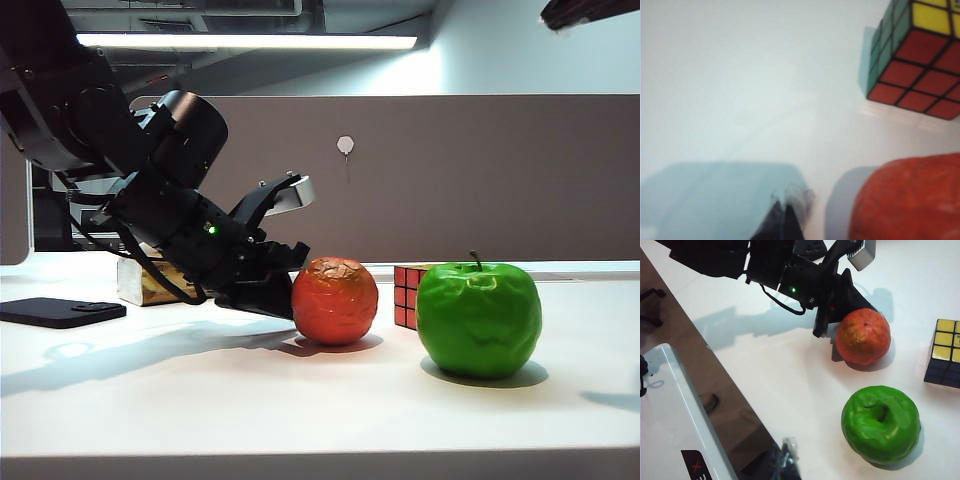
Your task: Move all the fruits on the tabletop near the face of the Rubik's cube that has the color most similar to each fruit.
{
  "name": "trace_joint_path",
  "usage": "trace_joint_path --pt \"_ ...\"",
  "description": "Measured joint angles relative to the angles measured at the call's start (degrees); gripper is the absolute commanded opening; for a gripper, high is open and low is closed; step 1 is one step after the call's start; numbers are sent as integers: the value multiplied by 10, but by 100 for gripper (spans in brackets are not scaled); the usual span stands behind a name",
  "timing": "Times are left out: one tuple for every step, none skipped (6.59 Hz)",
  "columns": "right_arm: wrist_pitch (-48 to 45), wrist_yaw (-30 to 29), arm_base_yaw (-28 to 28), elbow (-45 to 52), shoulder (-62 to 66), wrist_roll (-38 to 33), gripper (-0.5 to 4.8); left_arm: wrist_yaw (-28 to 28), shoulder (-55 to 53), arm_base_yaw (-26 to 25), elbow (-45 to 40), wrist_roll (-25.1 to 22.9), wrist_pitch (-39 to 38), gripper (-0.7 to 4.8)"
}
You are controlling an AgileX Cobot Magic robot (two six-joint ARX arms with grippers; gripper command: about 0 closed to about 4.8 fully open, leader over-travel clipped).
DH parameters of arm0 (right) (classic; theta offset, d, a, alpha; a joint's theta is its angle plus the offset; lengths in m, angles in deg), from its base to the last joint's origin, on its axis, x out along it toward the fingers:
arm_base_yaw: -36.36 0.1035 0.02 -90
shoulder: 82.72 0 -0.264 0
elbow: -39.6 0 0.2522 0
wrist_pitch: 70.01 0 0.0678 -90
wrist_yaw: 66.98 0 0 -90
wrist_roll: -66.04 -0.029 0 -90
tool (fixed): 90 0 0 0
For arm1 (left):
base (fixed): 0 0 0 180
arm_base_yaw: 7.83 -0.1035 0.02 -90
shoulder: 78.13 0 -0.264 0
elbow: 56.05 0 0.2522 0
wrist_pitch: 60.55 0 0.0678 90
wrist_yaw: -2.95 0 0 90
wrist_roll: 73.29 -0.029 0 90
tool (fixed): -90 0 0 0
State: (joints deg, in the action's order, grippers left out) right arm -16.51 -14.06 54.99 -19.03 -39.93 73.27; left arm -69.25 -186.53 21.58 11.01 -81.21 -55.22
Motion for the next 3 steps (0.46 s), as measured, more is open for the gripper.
trace_joint_path --pt "5 0 0 0 -11 0 -1 -53 5 0 0 0 -14 -5" --pt "21 1 0 0 -21 0 -1 -71 24 -3 0 -1 -40 -5" --pt "41 2 -1 0 -45 0 -1 -50 80 -9 0 -2 -153 -5"
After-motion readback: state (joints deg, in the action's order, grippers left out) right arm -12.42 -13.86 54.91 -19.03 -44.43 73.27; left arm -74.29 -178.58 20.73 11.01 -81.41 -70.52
